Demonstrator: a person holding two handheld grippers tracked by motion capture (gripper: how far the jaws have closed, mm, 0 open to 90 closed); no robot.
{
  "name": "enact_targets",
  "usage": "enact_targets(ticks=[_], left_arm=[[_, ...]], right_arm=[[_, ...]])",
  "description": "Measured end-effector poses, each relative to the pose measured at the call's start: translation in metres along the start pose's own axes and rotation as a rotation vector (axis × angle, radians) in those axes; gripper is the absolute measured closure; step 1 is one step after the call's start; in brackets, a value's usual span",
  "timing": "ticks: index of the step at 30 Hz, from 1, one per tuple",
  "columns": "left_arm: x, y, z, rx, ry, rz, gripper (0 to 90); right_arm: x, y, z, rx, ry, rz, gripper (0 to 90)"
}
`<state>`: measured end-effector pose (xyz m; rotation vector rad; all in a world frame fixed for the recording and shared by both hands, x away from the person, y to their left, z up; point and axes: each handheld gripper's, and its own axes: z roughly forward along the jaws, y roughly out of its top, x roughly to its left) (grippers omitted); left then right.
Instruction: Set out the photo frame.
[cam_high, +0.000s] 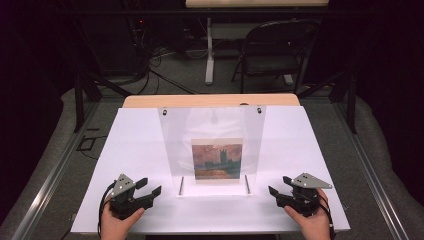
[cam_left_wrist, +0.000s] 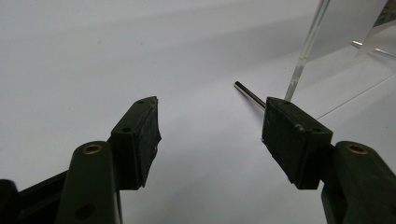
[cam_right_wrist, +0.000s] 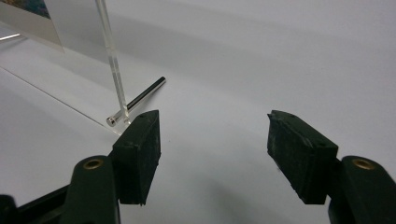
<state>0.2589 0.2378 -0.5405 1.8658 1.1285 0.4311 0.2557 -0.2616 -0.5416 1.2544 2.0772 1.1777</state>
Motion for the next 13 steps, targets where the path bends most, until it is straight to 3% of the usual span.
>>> enact_targets(ticks=[13], left_arm=[[0.0016,0.0000,-0.0005,-0.001,0.017,-0.014,36.2]], right_arm=[[-0.0025,-0.0001,-0.0029,-0.001,-0.007,0.015,34.1]])
